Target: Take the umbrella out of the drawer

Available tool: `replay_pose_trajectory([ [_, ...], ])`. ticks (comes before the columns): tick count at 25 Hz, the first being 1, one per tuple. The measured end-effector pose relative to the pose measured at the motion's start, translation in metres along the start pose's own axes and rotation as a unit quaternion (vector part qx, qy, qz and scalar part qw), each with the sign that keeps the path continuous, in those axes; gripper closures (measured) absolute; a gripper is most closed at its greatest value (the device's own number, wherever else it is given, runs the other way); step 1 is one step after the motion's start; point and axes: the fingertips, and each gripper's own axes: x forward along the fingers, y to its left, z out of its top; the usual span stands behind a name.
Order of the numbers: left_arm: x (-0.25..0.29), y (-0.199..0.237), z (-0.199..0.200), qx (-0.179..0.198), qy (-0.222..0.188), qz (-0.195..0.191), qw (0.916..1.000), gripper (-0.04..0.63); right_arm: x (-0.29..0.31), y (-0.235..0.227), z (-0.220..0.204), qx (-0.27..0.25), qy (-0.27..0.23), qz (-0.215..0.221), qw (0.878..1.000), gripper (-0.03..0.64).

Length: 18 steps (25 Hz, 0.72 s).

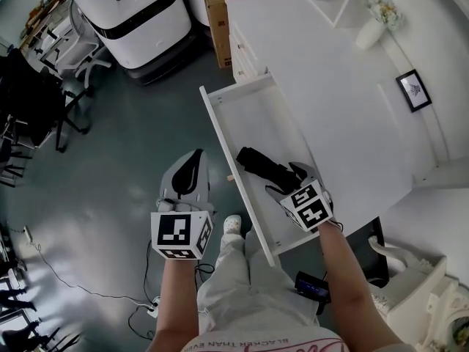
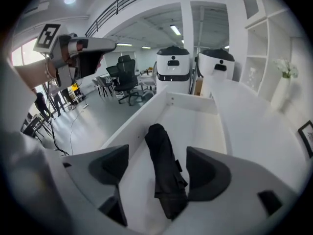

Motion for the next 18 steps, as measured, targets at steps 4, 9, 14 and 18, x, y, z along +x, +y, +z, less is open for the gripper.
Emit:
replay_pose_trajectory([
  [4, 0.006, -0.003, -0.005, 0.002, 0.006, -0.009, 0.9999, 0.588, 0.021, -0.002, -0.012, -0.005, 0.034, 0.012, 0.999, 0.258],
  [9, 0.01, -0.003, -0.011, 0.003, 0.014, -0.015, 0.9998, 0.588, 0.043, -0.01, -0.026, -0.021, 0.072, 0.021, 0.997, 0.259],
  [14, 0.017, 0.002, -0.014, 0.007, 0.023, -0.018, 0.9996, 0.588, 0.063, -0.017, -0.042, -0.034, 0.12, 0.031, 0.992, 0.258],
  [18, 0.023, 0.005, -0.017, 0.007, 0.027, -0.021, 0.9994, 0.588, 0.078, -0.018, -0.055, -0.038, 0.151, 0.046, 0.987, 0.258],
])
